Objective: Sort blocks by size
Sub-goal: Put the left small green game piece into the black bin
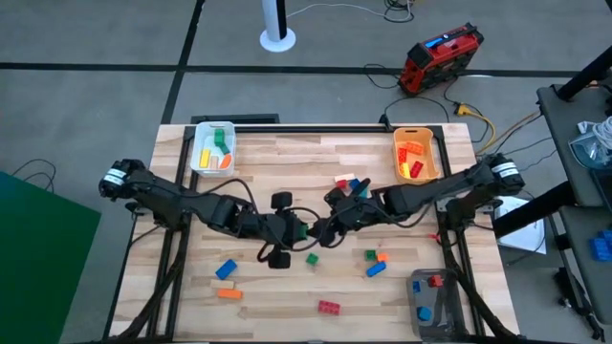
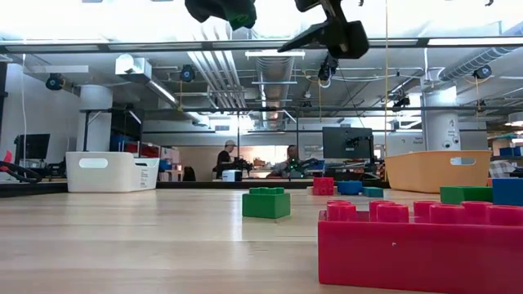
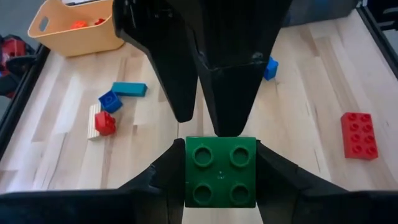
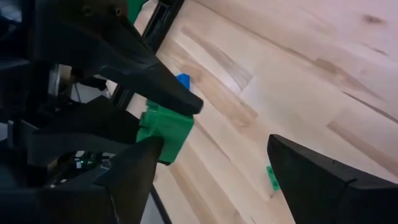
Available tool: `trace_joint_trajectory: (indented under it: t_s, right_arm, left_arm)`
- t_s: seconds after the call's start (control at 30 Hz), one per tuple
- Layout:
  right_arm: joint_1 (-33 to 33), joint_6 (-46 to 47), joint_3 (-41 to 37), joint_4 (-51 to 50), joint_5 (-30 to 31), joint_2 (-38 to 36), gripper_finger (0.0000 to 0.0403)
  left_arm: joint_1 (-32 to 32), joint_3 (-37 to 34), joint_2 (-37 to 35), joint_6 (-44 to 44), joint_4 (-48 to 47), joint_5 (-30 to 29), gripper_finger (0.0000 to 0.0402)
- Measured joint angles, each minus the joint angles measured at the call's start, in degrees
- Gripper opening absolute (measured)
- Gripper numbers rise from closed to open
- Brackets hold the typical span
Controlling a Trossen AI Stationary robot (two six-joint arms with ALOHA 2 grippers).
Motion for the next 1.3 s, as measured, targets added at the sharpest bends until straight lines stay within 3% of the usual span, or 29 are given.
trace_joint_trajectory:
  t_s: [0.5,0.9,1.1,1.3]
  right_arm:
    - [-0.5,-0.2,1.5,-2.3,0.4,-1.8,0.0305]
    - [-2.4,-0.4,1.8,6.2,-1.6,2.5,0.0266]
    - [-2.7,-1.1,2.2,6.1,-1.6,2.7,0.0202]
    - [-3.7,-1.7,2.2,5.5,-2.5,2.7,0.0082]
  left_arm:
    - [0.2,-0.1,-0.1,-1.4,-0.9,-4.2,0.0131]
    - [0.2,0.2,-0.1,1.4,1.3,-4.9,0.0131]
    - [0.2,0.2,-0.1,1.3,1.4,-7.1,0.0144]
    - [0.2,0.2,-0.2,1.4,1.3,-8.1,0.0175]
